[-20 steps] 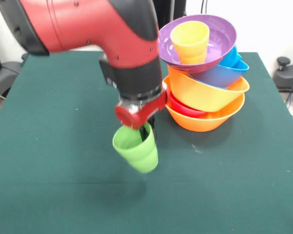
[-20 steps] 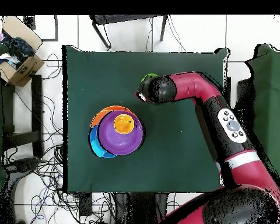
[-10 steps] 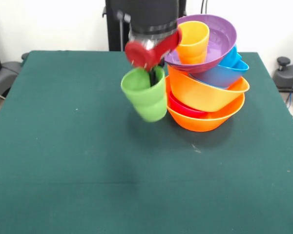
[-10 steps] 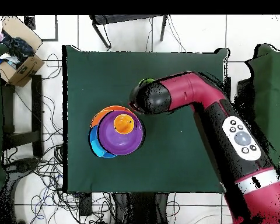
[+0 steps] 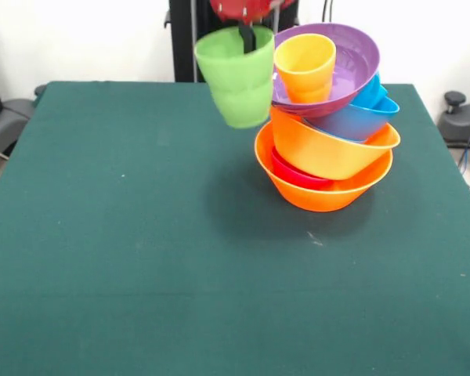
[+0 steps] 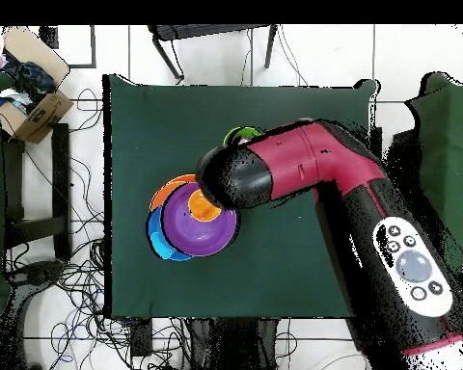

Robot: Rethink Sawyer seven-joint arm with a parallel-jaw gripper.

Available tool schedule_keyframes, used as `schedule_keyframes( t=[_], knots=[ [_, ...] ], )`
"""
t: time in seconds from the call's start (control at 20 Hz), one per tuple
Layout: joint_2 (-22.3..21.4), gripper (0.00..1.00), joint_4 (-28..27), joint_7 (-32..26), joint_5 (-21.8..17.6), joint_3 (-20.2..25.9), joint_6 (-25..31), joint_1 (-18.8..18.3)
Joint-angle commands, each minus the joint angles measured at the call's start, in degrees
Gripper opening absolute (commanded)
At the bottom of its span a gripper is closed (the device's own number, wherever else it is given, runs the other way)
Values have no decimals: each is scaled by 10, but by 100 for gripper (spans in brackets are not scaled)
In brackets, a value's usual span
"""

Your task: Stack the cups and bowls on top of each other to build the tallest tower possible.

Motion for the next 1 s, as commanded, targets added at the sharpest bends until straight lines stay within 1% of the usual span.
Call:
schedule_keyframes(
  t=[0.05,0.3,0.35,0.4,0.45,0.55,0.6,0.65,0.8,0.85,0.9,1.0],
  knots=[
    [-80,0,46,-51,15,7,41,9],
    [-113,0,51,-67,42,9,50,-2],
    [-117,0,54,-67,49,10,51,-3],
    [-122,0,61,-72,65,19,47,-9],
    [-125,0,69,-74,83,30,39,-17],
    [-128,0,77,-65,96,34,32,-17],
    [-131,0,87,-57,112,42,20,-23],
    [-133,0,96,-51,123,54,-5,-30],
    [-145,0,109,-29,130,54,-20,-24],
    [-148,0,120,-33,145,71,-36,-33],
    [-151,0,126,-29,153,75,-40,-36],
    [-152,0,133,-23,155,74,-46,-34]
  ],
)
